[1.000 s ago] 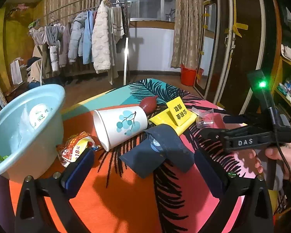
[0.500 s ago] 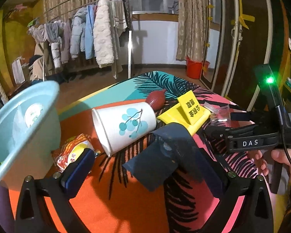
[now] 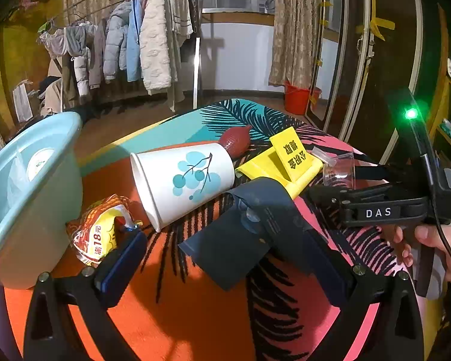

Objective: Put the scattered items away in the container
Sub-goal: 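Reach right gripper to the clear plastic cup while left reaches the dark navy pouch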

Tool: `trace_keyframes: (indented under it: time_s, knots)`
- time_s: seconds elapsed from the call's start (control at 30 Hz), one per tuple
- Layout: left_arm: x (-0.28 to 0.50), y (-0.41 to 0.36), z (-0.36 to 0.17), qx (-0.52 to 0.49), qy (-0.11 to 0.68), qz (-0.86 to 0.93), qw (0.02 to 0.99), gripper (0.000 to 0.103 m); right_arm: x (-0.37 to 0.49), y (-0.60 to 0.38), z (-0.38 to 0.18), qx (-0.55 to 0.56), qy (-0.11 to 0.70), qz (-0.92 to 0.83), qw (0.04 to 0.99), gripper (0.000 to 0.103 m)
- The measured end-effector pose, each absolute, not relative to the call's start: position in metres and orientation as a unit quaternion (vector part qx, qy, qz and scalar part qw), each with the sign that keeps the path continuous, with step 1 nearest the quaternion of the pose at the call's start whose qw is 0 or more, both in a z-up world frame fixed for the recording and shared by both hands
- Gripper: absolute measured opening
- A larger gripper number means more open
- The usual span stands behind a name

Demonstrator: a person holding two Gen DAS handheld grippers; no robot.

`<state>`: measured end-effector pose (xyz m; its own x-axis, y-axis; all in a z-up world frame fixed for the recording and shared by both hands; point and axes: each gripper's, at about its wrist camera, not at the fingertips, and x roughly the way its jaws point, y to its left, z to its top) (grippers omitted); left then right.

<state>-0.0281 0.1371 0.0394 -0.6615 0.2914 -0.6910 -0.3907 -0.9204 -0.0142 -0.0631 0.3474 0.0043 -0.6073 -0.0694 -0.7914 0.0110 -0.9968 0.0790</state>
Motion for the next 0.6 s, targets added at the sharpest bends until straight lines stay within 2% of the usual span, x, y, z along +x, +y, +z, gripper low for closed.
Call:
trace_keyframes:
  time_s: [0.17, 0.43, 0.6]
  knots:
    - [-0.0283, 0.1388, 0.0386, -0.367, 0.069, 0.908, 0.189, 0.103, -0.0645, 0.3468, 0.0037, 0.444, -0.029, -0.895, 0.023, 0.091]
    - [-0.0282, 0.1391, 0.0373, -0.366, 0.074, 0.909, 0.185, 0.103, -0.0633, 0.3499, 0.0062, 0.443, -0.020, -0.896, 0.016, 0.066]
    - [-0.0325, 0.1409, 0.0372, -0.370, 0.068, 0.906, 0.193, 0.103, -0.0624, 0.3507, 0.0068, 0.442, -0.018, -0.897, 0.018, 0.064]
